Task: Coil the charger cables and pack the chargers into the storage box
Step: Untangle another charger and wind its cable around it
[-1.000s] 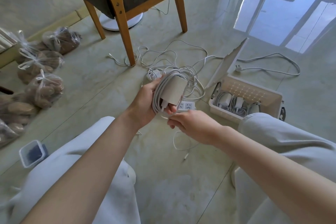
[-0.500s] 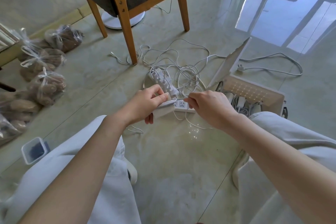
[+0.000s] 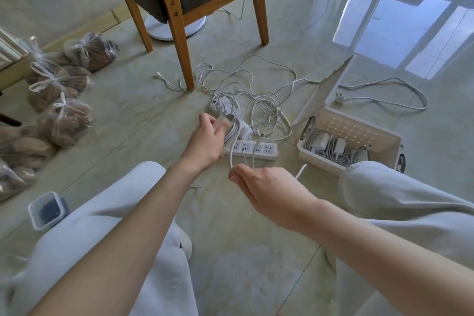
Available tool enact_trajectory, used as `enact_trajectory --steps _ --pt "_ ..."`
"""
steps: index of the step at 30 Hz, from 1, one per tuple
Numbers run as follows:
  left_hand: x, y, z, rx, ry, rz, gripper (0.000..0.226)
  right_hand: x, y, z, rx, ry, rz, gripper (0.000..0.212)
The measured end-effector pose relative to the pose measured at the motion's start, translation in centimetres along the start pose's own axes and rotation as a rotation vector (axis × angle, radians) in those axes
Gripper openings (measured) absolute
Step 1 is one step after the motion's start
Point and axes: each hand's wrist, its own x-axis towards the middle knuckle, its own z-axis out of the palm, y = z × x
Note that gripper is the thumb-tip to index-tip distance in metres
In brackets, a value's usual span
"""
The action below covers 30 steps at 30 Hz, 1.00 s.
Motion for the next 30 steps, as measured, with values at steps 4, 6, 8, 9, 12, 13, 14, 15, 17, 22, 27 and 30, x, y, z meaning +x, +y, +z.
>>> enact_trajectory --steps 4,6,8,9,12,13,14,15,17,22,27,30 --pt "-0.7 1.4 1.1 -0.513 -0.140 -0.097 0.028 -0.1 -0.7 0.7 0.082 -0.004 0.041 0.028" --pt "-1.1 2.0 1.1 -0.695 -0.199 -0.148 0.033 0.1 -0.3 0.7 0.076 0.011 0.057 0.028" --pt "-1.3 2.4 0.8 -0.863 -0.276 -0.191 0.043 0.4 0.3 0.7 0.091 0.013 0.069 0.027" --pt "-1.3 2.6 0.6 -0.929 -0.314 -0.206 0.046 0.5 0.6 0.7 0.092 -0.002 0.075 0.027" --pt "-1.2 3.0 0.2 -1.027 -0.369 -0.194 0.055 0.9 1.8 1.3 0.012 -0.085 0.112 0.024" --pt "-1.2 3.1 0.1 -1.008 -0.382 -0.176 0.056 1.0 2.3 1.4 0.001 -0.101 0.142 0.022" --pt "-1.2 3.2 -0.1 -0.977 -0.404 -0.164 0.053 1.1 3.0 1.4 0.000 -0.110 0.175 0.020" --pt "-1.2 3.1 -0.3 -0.937 -0.431 -0.164 0.049 1.2 3.6 1.3 0.008 -0.112 0.203 0.019" --pt "-1.2 3.0 -0.7 -0.821 -0.481 -0.187 0.044 1.5 4.5 0.8 0.011 -0.098 0.235 0.020" --pt "-1.3 2.3 -0.8 -0.366 -0.473 -0.128 0.043 2.3 5.3 -0.7 0.130 -0.006 0.279 0.020" --pt "-1.4 2.0 -0.7 -0.224 -0.466 -0.096 0.034 2.8 5.3 -1.4 0.220 0.042 0.323 0.026" --pt "-1.2 1.8 -0.8 -0.136 -0.472 -0.078 0.034 2.8 5.1 -1.9 0.171 0.032 0.313 0.021"
